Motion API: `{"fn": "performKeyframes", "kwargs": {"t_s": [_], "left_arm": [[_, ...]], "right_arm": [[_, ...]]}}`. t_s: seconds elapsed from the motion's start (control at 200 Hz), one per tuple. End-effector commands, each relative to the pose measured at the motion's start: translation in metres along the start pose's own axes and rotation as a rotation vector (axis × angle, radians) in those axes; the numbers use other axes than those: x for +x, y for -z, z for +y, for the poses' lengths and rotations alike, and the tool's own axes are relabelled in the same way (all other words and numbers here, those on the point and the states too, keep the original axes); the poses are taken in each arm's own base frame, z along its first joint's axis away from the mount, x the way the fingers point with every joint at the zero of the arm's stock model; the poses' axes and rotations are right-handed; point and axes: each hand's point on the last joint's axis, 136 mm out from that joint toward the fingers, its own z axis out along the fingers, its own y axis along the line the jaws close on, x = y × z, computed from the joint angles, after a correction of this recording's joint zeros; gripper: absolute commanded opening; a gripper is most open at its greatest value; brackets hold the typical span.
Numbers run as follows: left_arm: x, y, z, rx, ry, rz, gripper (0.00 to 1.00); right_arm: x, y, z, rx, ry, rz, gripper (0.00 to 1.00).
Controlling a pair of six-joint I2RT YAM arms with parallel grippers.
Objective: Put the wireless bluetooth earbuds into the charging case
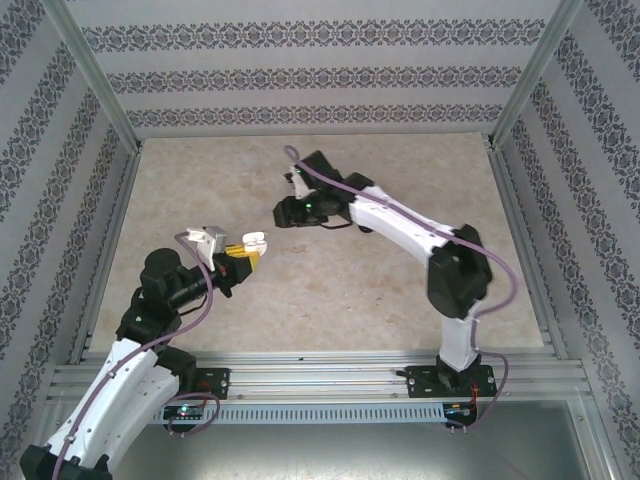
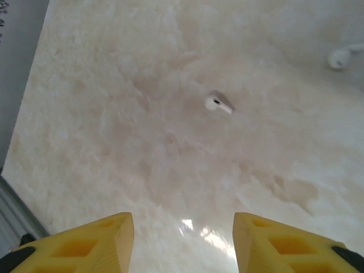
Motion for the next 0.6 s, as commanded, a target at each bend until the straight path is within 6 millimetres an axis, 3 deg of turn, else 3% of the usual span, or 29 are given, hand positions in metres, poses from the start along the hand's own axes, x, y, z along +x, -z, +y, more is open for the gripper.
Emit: {"fn": "performKeyframes", "kwargs": {"t_s": [0.0, 0.24, 0.595], "left_arm": [[0.003, 0.006, -0.002, 0.003, 0.017, 0.018, 0.0], [0.006, 0.011, -0.012, 0.047, 0.059, 0.014, 0.0], [0.01, 0.02, -0.017, 0.052, 0.076, 0.011, 0.0]], "right_arm": [[-0.005, -0.026, 0.003, 0.065, 0.073, 0.033, 0.49], [-0.017, -0.091, 0.004, 0.178, 0.21, 0.071, 0.49], [-0.015, -0.141, -0.017, 0.243, 0.271, 0.112, 0.53]]}}
